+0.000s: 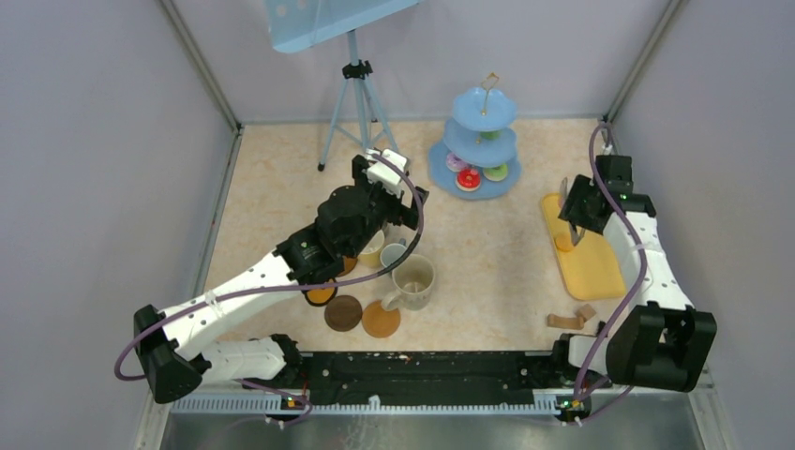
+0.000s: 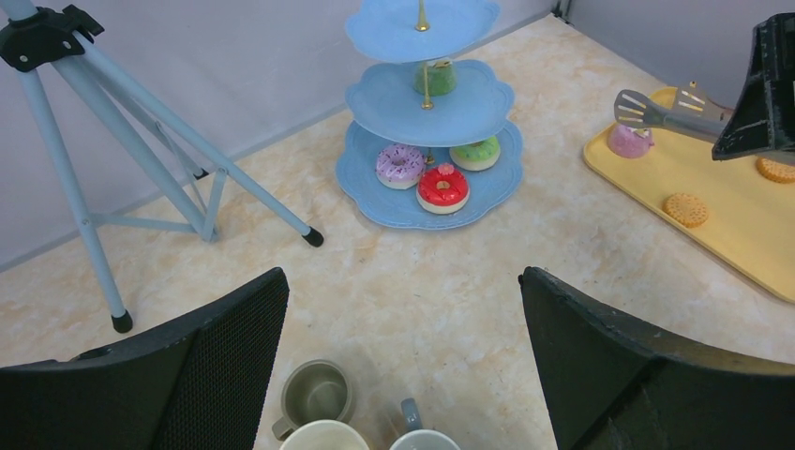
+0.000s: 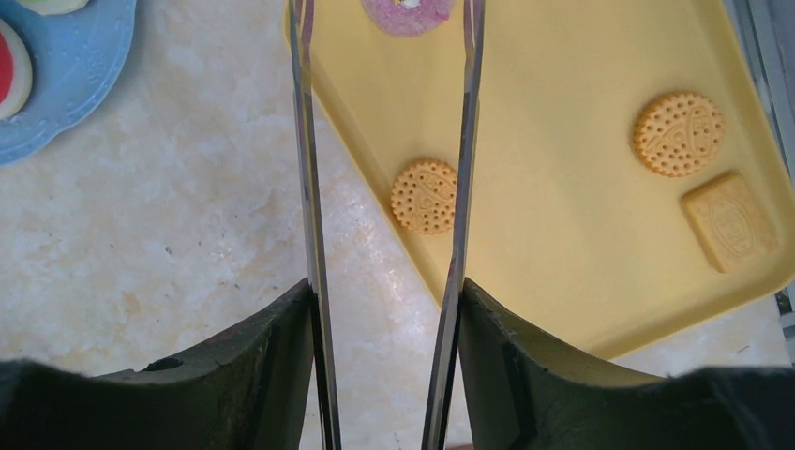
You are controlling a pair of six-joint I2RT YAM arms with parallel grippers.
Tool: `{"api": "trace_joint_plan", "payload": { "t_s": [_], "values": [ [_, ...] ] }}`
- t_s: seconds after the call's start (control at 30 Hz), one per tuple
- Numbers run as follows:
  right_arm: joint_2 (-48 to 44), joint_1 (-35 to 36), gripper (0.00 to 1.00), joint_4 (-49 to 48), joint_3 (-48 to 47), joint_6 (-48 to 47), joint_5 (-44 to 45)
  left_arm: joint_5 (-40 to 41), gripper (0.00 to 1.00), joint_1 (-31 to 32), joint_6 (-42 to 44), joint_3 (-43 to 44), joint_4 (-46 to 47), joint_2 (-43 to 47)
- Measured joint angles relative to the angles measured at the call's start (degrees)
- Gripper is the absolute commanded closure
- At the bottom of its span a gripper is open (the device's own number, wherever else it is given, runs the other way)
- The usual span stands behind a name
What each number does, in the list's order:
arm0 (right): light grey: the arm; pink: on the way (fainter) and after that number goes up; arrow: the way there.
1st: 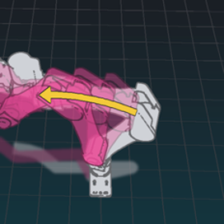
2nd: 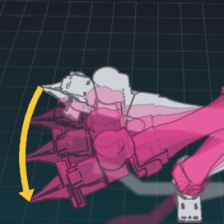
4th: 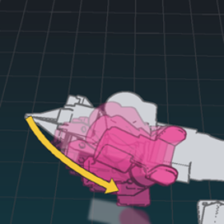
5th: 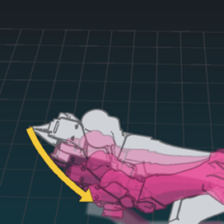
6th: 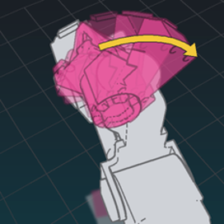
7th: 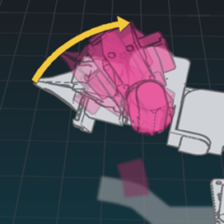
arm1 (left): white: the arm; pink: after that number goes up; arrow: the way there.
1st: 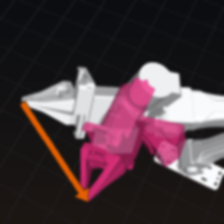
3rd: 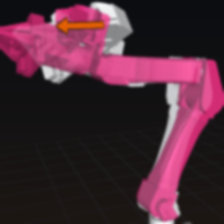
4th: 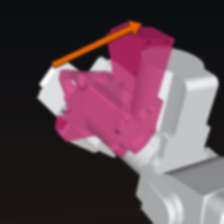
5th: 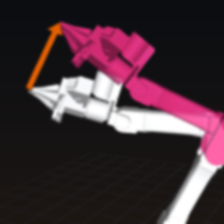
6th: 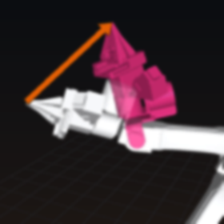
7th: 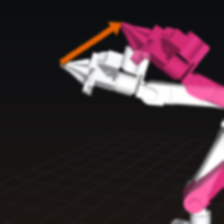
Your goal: Serve the afternoon tea
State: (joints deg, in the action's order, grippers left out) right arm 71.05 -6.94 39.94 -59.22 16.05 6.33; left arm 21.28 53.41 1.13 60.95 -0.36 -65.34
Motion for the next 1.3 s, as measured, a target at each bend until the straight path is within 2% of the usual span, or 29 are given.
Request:
{"api": "trace_joint_plan", "payload": {
  "t_s": [0.37,0.7,0.8,0.97,1.3],
  "values": [
    [7.5,-0.37,0.43,-1.42,0.02,0.02,-0.37,1.14,0.01,1.92,0.74,0.0,-0.07,-0.04],
    [10.45,-0.37,0.51,-2.49,0.0,0.04,0.37,2.6,0.01,2.71,2.19,0.0,-0.04,-0.04],
    [10.47,-0.37,0.58,-2.69,0.0,0.07,0.98,2.62,0.01,2.69,2.23,0.0,-0.04,-0.07],
    [10.47,-0.37,0.77,-2.69,0.0,0.07,1.42,2.6,0.01,2.71,2.23,0.0,-0.04,-0.07],
    [6.73,-0.33,0.82,-2.4,0.0,-0.04,-0.39,3.17,0.01,5.03,2.73,0.0,0.2,-0.07]
  ]
}}
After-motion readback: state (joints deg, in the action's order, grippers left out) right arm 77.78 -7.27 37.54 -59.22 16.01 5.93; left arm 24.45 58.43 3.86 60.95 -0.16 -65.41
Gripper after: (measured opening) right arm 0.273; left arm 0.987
